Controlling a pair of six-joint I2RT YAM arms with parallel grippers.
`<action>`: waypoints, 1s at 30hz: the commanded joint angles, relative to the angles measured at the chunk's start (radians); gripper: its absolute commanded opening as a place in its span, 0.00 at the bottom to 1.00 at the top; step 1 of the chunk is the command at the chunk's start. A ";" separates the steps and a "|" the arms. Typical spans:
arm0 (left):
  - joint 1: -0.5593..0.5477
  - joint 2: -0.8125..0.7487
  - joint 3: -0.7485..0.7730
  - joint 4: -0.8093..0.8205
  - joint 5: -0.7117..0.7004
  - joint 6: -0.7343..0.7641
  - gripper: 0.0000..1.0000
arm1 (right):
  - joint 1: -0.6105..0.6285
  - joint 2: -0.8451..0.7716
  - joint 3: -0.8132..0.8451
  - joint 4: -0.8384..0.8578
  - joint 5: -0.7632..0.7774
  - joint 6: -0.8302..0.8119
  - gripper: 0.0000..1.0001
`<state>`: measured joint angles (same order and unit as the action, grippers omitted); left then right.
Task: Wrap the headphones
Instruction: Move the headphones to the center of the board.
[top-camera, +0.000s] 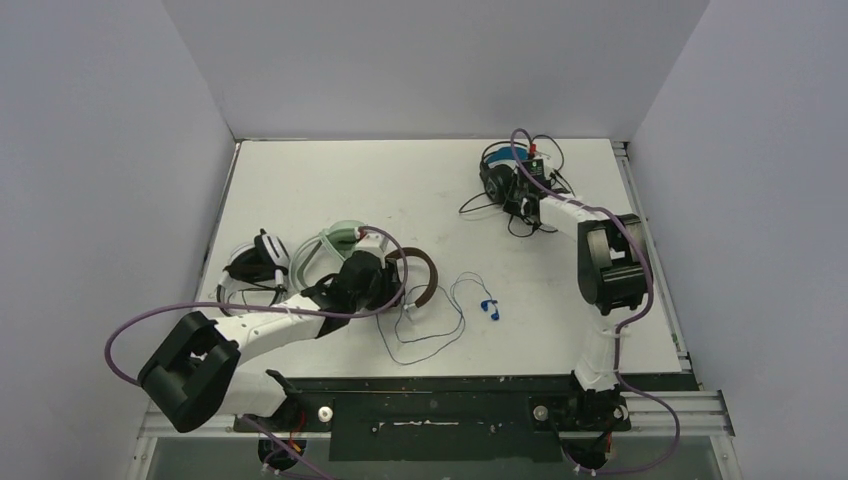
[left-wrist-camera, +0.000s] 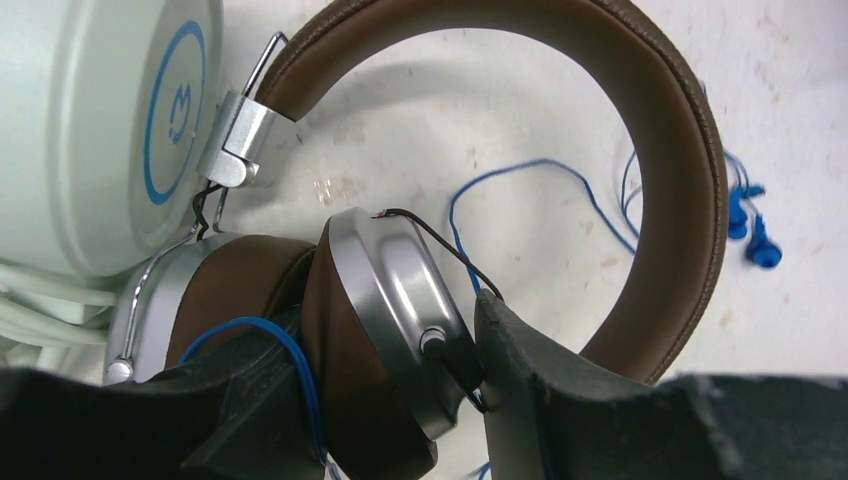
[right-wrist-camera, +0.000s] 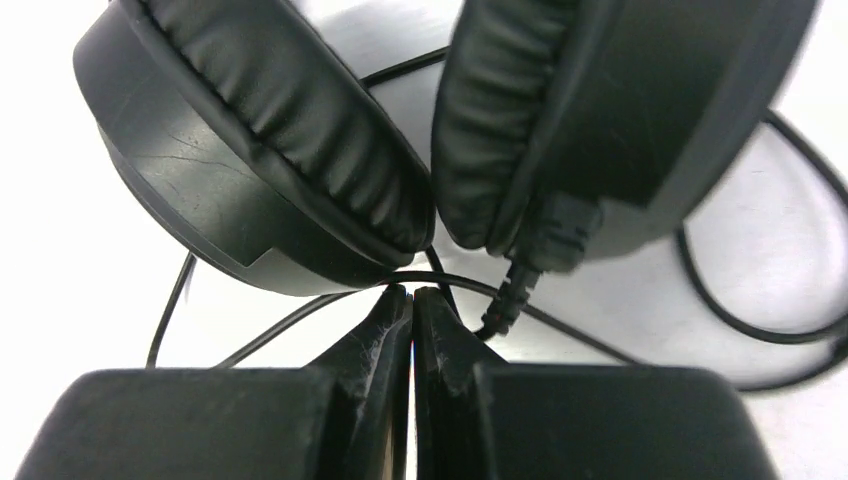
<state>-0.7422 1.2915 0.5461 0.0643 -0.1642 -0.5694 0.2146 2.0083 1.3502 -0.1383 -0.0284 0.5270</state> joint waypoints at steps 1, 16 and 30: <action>0.076 0.061 0.107 0.090 -0.019 -0.019 0.18 | 0.025 -0.097 0.001 0.045 0.203 0.002 0.00; 0.504 0.309 0.389 -0.050 0.067 0.013 0.17 | 0.181 -0.429 -0.253 0.103 0.055 -0.079 0.00; 0.085 0.042 0.264 -0.129 -0.094 -0.207 0.20 | 0.189 -0.587 -0.451 0.161 -0.385 -0.144 0.46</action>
<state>-0.5571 1.4498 0.8494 -0.0700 -0.1402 -0.6575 0.3954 1.5101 0.9188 -0.0692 -0.2321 0.3973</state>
